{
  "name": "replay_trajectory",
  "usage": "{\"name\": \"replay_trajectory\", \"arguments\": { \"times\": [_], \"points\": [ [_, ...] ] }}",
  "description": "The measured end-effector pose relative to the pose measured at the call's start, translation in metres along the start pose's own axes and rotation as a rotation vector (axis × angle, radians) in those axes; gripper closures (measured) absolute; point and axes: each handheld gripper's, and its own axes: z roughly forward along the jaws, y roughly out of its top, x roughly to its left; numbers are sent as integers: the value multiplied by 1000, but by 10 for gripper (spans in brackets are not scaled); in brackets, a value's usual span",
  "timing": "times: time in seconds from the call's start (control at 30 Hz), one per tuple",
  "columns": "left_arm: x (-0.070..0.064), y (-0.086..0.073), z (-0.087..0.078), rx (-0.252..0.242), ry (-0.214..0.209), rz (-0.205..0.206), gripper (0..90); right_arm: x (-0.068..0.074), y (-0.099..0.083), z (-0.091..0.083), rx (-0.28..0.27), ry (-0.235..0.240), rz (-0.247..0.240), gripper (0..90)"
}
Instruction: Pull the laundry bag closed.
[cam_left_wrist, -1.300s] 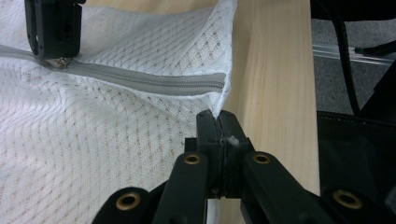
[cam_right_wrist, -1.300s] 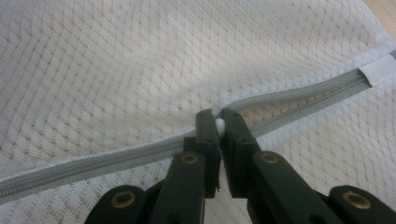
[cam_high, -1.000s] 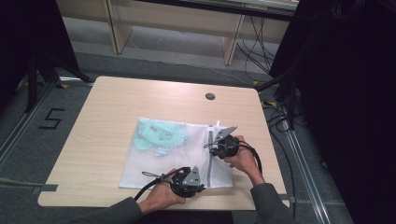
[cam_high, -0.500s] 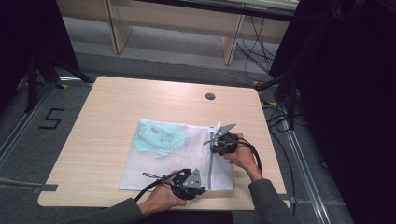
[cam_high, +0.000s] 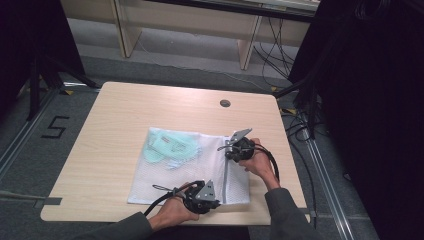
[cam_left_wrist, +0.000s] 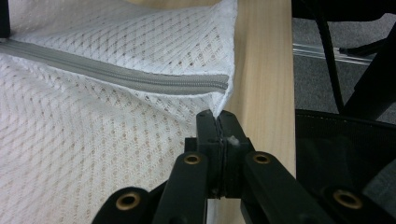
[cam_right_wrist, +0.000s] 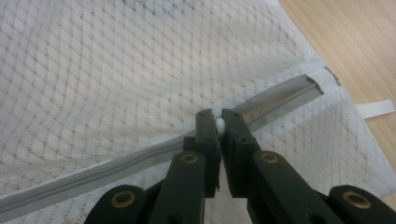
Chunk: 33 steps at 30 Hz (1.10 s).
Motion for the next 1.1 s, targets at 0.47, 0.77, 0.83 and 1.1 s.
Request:
{"name": "replay_trajectory", "arguments": {
  "times": [0.47, 0.77, 0.83, 1.1],
  "points": [
    [-3, 0, 0, 2, -1, 1, 886, -10, 2, 8, 3, -15, 0, 866],
    [-3, 1, -1, 0, -4, -5, 887, -18, 7, 9, -3, -32, -3, 866],
    [-2, 1, -2, -3, 1, -3, 886, -18, 7, 9, -3, -36, 2, 866],
    [-2, 1, -3, 3, 6, 8, 886, -18, 10, 11, 6, -40, -3, 866]
  ]
}}
